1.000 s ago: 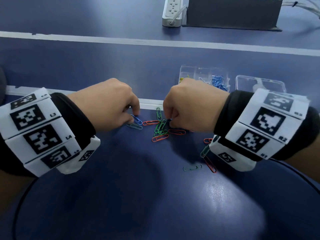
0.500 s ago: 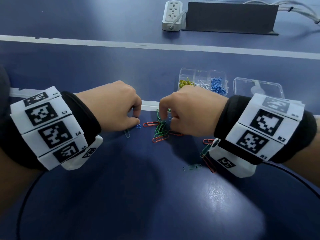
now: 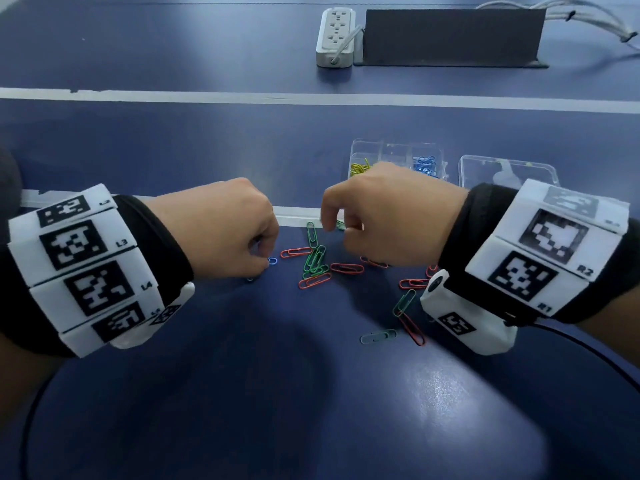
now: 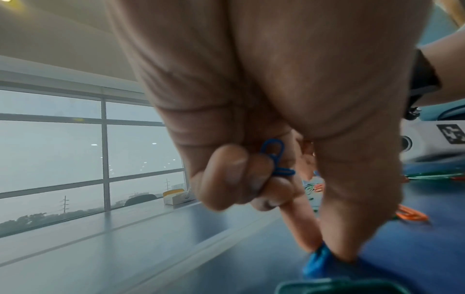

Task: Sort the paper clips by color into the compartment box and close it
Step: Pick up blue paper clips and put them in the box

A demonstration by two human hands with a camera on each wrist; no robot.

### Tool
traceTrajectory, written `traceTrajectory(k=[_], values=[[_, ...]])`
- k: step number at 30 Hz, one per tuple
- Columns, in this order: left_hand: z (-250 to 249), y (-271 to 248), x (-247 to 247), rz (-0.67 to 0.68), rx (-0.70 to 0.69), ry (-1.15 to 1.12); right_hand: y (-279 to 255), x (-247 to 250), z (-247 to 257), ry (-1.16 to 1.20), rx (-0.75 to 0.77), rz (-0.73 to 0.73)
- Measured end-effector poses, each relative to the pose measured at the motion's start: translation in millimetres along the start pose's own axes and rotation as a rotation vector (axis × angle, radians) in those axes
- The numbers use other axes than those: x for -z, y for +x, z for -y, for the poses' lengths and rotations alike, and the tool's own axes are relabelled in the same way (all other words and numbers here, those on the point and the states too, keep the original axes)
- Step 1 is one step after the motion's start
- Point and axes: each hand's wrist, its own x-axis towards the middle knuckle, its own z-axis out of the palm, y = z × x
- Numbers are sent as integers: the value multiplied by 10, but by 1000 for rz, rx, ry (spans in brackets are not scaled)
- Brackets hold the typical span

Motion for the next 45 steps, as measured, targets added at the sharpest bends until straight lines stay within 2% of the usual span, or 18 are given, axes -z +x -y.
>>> traceTrajectory(k=[3, 8, 12, 17, 23, 31, 35, 42, 45], values=[[-27, 31, 76, -7, 25, -37, -30, 97, -101, 27, -38, -78], [-186, 272, 389, -159, 8, -187, -33, 320, -457, 176, -206, -241], [-408, 684, 602, -254, -27, -229, 6, 375, -764, 327, -358, -358], [-636, 1174, 778, -303, -58, -223, 32, 323, -961, 284, -463, -387], [-851, 1467, 808, -252, -121, -93, -93, 337, -1095, 230, -477, -397], [-1022, 1564, 879, -175, -148, -6, -283, 338, -1205, 274, -479, -350], [-978, 1534, 893, -225, -152, -35, -319, 328, -1176, 301, -463, -343], [-755, 1444, 838, -245, -57, -406, -340, 314, -1105, 316, -436, -346], [-692, 1456, 825, -251, 0, -191, -344, 287, -1081, 310, -434, -331]])
